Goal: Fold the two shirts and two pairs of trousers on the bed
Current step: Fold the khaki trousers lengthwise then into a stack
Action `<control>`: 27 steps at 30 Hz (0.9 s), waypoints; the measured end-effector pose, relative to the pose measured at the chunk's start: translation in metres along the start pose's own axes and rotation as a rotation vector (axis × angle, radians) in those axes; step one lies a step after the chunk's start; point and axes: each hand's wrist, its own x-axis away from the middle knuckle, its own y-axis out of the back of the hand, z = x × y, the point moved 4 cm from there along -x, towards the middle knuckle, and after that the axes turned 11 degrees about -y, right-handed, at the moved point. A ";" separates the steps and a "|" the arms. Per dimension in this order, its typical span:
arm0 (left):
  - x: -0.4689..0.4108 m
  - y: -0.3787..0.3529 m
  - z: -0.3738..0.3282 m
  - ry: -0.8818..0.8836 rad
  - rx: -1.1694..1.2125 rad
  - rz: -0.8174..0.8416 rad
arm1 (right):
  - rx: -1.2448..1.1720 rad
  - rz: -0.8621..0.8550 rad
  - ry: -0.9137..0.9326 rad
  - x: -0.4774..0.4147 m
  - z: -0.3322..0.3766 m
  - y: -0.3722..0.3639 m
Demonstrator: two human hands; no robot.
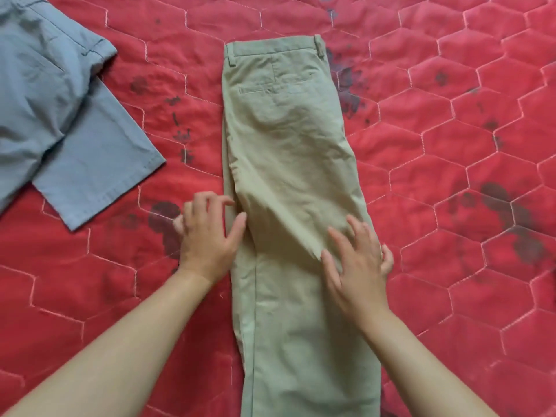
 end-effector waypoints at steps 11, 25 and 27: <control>0.120 -0.023 -0.062 0.434 0.279 0.003 | -0.035 0.215 0.030 0.081 -0.065 -0.011; 0.266 -0.033 -0.058 0.699 0.362 0.187 | -0.147 0.357 0.058 0.167 -0.109 -0.020; 0.283 -0.032 -0.062 0.692 0.374 0.155 | -0.154 0.347 0.048 0.186 -0.116 -0.025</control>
